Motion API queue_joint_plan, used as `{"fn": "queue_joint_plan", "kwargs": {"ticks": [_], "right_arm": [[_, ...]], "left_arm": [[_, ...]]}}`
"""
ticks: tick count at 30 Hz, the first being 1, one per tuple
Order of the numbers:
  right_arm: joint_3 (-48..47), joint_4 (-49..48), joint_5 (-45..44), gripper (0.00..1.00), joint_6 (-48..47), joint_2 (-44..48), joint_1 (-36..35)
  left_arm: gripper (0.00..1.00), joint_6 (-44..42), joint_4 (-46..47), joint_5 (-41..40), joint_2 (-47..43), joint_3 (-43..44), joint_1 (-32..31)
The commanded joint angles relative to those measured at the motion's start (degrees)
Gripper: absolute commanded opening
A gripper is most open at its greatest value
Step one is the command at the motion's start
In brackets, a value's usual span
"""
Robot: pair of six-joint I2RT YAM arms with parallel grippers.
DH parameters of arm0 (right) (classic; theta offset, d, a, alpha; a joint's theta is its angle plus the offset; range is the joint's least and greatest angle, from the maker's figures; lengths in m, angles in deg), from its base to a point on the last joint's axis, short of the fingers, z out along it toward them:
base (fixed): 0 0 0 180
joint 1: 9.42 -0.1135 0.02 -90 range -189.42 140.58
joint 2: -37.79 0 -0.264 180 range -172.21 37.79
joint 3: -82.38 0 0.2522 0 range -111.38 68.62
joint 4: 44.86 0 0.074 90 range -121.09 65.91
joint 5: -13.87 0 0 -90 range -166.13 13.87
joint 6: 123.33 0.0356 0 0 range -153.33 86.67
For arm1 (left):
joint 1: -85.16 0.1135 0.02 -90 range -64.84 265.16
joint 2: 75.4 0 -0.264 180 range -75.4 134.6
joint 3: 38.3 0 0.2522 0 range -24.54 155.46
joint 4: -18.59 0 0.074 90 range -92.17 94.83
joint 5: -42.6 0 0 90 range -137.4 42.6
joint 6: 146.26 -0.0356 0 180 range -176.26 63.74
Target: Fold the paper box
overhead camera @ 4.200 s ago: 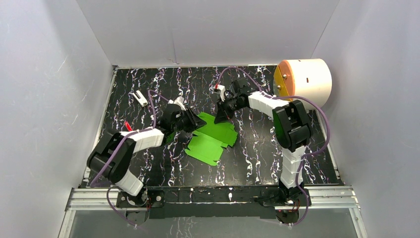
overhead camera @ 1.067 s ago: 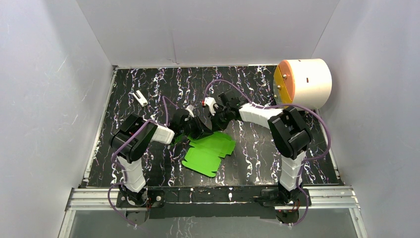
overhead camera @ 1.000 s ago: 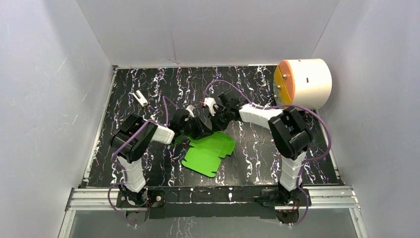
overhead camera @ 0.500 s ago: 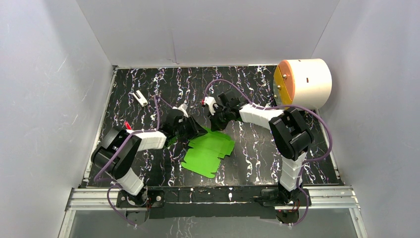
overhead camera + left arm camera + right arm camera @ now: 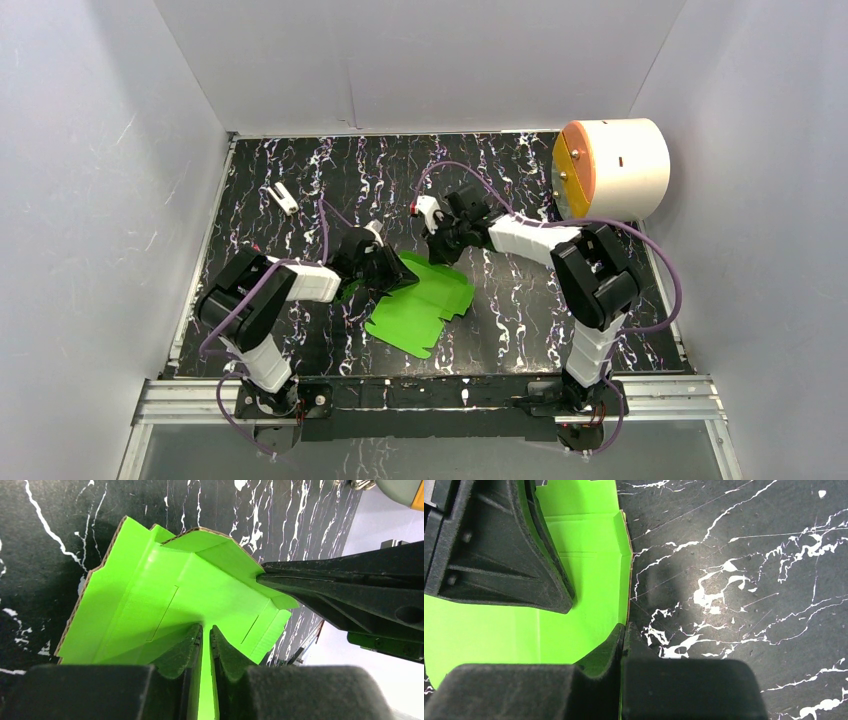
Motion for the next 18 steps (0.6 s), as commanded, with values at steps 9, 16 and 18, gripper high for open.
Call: {"fn": "queue_joint_plan", "kwargs": {"ticks": [9, 16, 18], "right_arm": [[3.4, -5.2, -10.3, 0.00, -4.1, 4.2, -6.9], [3.3, -5.6, -9.4, 0.07, -3.2, 3.2, -4.8], [2.6, -4.8, -7.7, 0.10, -3.2, 2.9, -3.9]], "left_arm": [[0.09, 0.0, 1.2, -0.2, 4.2, 0.3, -0.6], [0.09, -0.7, 1.3, -0.4, 3.3, 0.0, -0.6], [0.09, -1.0, 1.1, -0.5, 3.1, -0.1, -0.6]]}}
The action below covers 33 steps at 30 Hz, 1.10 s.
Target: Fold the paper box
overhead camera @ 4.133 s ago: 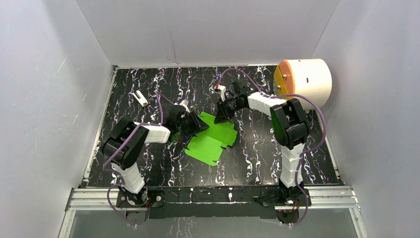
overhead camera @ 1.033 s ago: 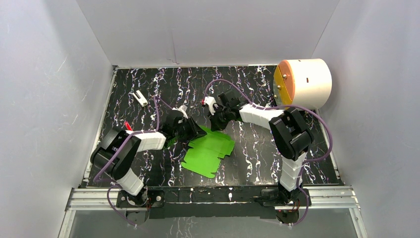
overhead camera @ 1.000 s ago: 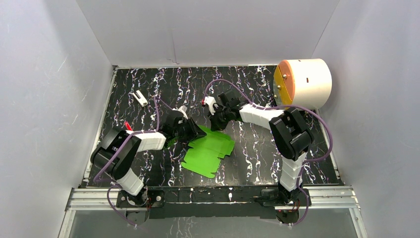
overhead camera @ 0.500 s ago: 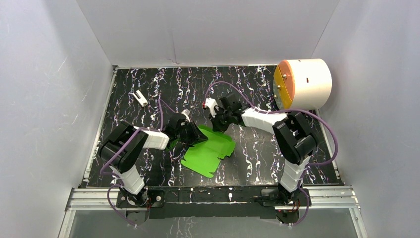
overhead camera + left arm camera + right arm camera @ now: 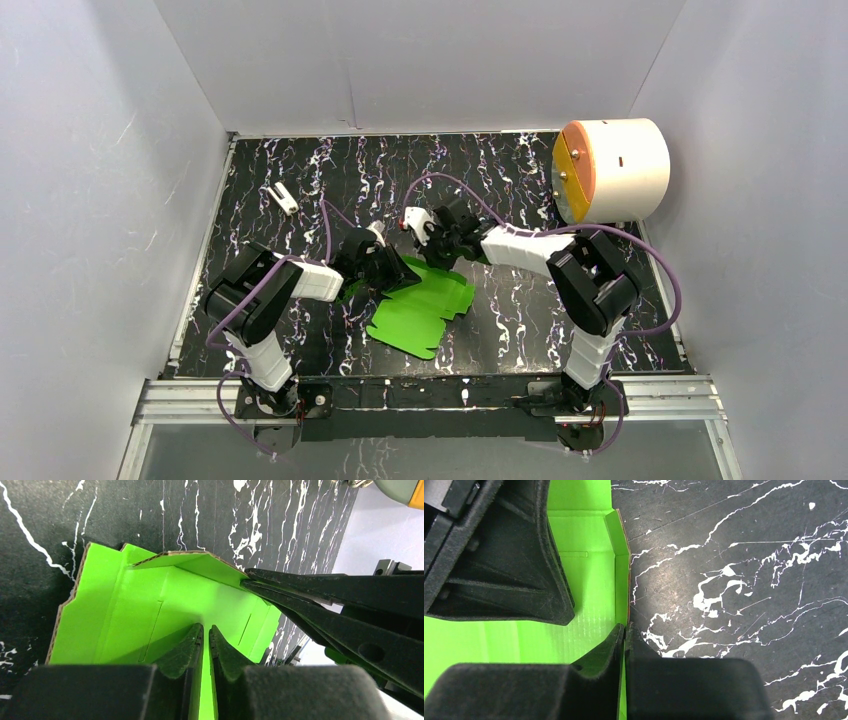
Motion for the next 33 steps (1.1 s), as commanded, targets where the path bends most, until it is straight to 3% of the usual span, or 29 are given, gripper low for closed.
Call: {"fn": "queue_joint_plan", "kwargs": {"ticks": [1, 15, 23, 33], "right_arm": [[-1.4, -0.1, 4.8, 0.12, 0.3, 1.3, 1.7], [-3.5, 2.7, 13.7, 0.32, 1.1, -2.6, 6.0], [-2.9, 2.3, 18.1, 0.51, 3.8, -1.3, 9.7], [-5.5, 4.9, 24.7, 0.58, 5.7, -6.0, 11.6]], "left_arm": [[0.09, -1.9, -2.3, -1.7, 0.3, -0.4, -0.3], [0.08, -2.3, -2.0, -1.7, 1.6, -0.2, -0.3], [0.09, -3.0, -2.6, -1.4, -0.2, 0.1, -0.3], [0.14, -6.1, -9.9, -1.9, -9.3, 0.0, -0.3]]}}
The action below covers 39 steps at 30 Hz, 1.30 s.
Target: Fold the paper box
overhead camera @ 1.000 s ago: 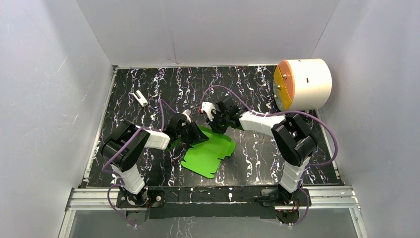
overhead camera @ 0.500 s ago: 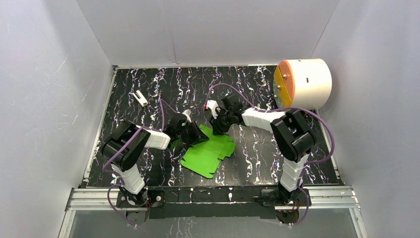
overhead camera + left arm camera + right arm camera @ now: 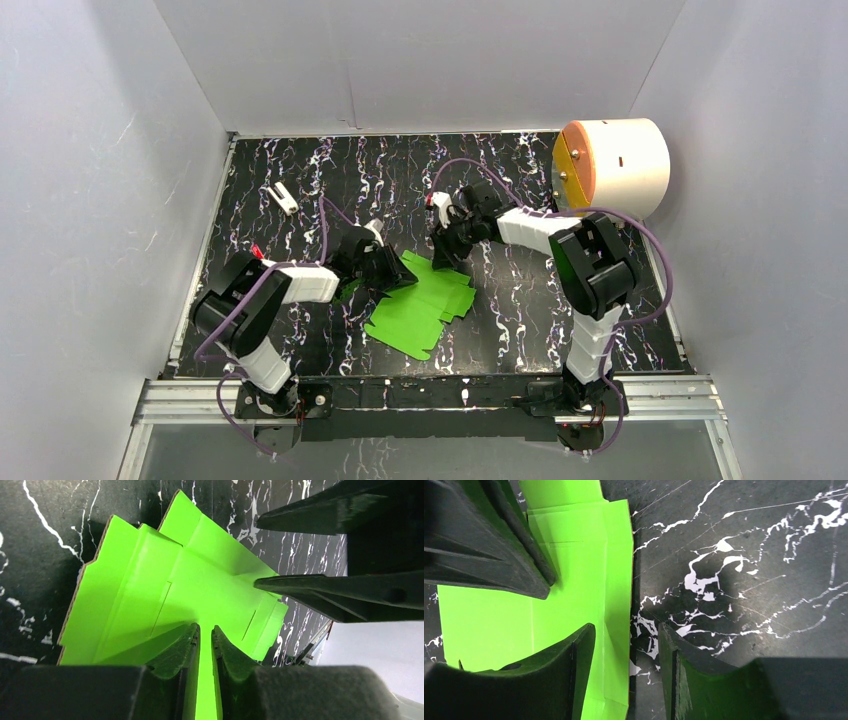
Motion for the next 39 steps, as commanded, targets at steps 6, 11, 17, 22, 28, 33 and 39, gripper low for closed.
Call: {"fn": "queue_joint_plan", "kwargs": {"ticks": [6, 11, 17, 22, 28, 33, 39], "right_arm": [[-3.0, 0.5, 4.3, 0.61, 2.3, -3.4, 0.7], [-3.6, 1.7, 6.1, 0.63, 2.2, -4.0, 0.7], [-4.7, 4.2, 11.0, 0.63, 1.5, -5.8, 0.7], [-5.3, 5.3, 13.7, 0.59, 1.2, -6.0, 0.7], [-6.5, 7.5, 13.3, 0.41, 0.3, -3.8, 0.7], [-6.5, 8.8, 10.8, 0.19, 0.1, -1.7, 0.2], [-6.4, 9.7, 4.2, 0.07, 0.2, 0.8, -2.8]], "left_arm": [[0.14, -3.0, -6.9, 0.0, -9.8, -2.8, -0.2], [0.12, -2.7, -6.0, 1.1, -9.2, -5.2, -0.2], [0.11, -2.6, -4.5, 1.2, -6.9, -6.3, -0.2], [0.10, -2.1, -3.0, 1.2, -5.1, -7.1, -0.2], [0.10, -1.9, -2.3, 0.4, -4.1, -7.6, -0.2], [0.10, -1.6, -1.9, 0.1, -3.1, -7.4, -0.2], [0.09, -1.1, -1.4, -0.3, -2.2, -7.1, -0.2]]}}
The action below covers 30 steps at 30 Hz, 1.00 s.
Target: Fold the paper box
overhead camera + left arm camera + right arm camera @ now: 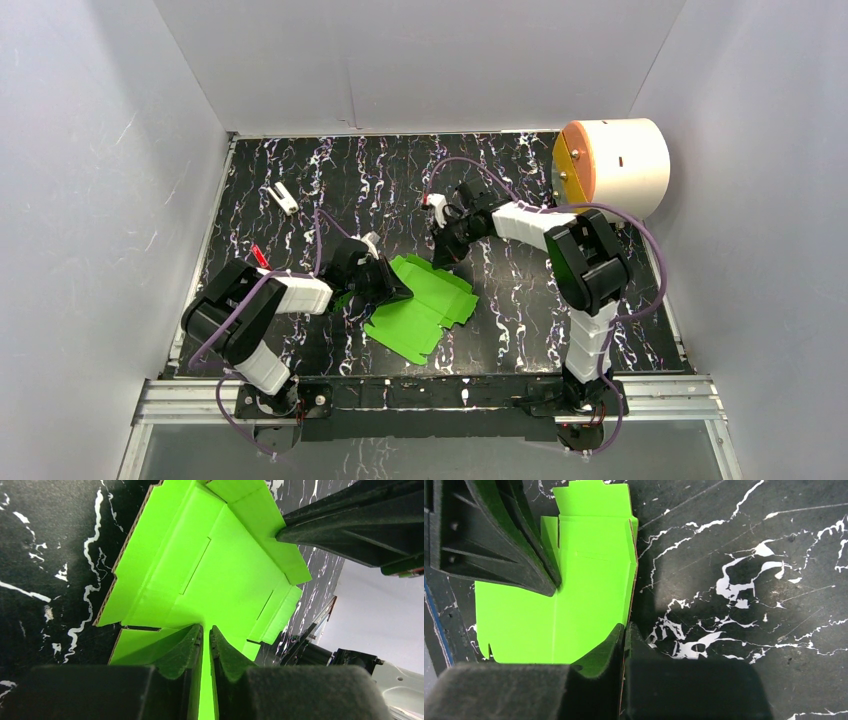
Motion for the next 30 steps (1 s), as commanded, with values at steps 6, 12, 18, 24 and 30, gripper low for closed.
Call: {"fn": "queue_joint_plan", "kwargs": {"ticks": [6, 12, 18, 24, 30], "right_arm": [[-1.0, 2.4, -12.3, 0.08, 1.1, 6.9, -7.0], [-1.0, 3.0, -17.6, 0.16, 0.8, 5.6, -9.2], [-1.6, 3.4, -18.6, 0.22, 0.2, 4.2, -9.7], [-3.0, 4.5, -20.4, 0.00, -1.1, 4.6, -9.8], [-5.1, 6.4, -24.4, 0.00, -3.7, 7.1, -10.2]], "left_arm": [[0.09, -0.4, -1.5, -3.1, 2.5, -0.5, -0.2], [0.09, -0.3, -0.7, -3.1, 3.1, -0.4, -0.2], [0.09, -0.3, -0.2, -3.3, 3.4, -0.6, -0.2], [0.10, -0.4, 0.5, -3.3, 1.5, -0.8, -0.2], [0.16, -2.9, -3.7, -5.3, -4.4, 1.9, -0.2]]}}
